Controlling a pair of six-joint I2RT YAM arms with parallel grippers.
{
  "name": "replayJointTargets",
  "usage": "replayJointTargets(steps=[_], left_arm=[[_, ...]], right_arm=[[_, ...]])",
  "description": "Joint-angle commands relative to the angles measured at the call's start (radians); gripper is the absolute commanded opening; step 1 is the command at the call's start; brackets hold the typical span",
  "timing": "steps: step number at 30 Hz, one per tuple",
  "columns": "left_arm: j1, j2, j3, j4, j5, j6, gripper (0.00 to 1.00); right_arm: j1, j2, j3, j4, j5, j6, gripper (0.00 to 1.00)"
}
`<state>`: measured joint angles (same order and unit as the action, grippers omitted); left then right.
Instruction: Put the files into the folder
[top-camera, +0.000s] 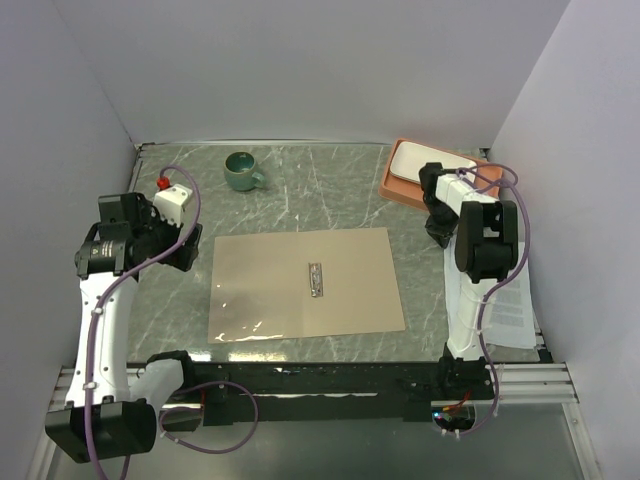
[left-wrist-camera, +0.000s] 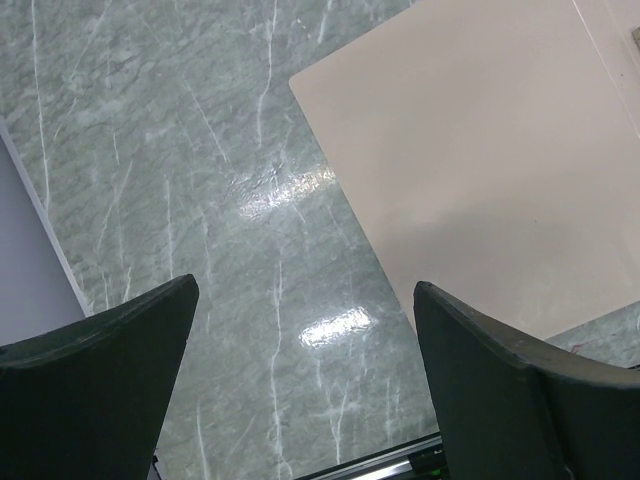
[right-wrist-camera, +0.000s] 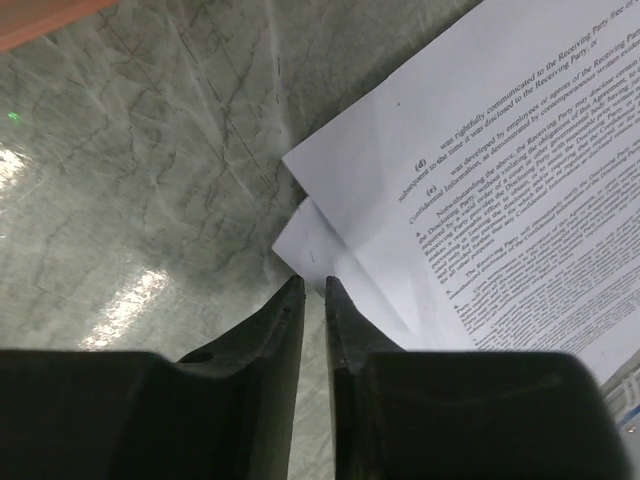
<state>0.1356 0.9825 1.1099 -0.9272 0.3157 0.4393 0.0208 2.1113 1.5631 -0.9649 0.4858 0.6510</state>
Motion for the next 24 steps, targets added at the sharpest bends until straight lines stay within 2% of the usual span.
replayJointTargets(steps=[1,2,4,14,24], left_arm=[[-0.002,-0.022,-0.021,0.041,-0.007,-0.01,0.96],[-0.002,-0.025,-0.028,0.045,-0.01,-0.008,0.96],[-0.002,-0.03,-0.038,0.054,-0.015,-0.007,0.96],[-0.002,-0.038,-0.07,0.079,-0.029,-0.01,0.96],[-0.002,-0.048,-0.078,0.088,-0.032,-0.008,0.96]], right_arm=[[-0.005,-0.066,0.0,0.002,0.031,0.012,0.15],[-0.005,-0.068,0.0,0.002,0.031,0.012,0.07],[-0.005,-0.076,-0.001,0.006,0.033,0.013,0.0],[0.004,-0.145,-0.023,0.035,0.014,-0.001,0.0],[0.171,-0.186,0.002,0.031,-0.001,0.016,0.0]])
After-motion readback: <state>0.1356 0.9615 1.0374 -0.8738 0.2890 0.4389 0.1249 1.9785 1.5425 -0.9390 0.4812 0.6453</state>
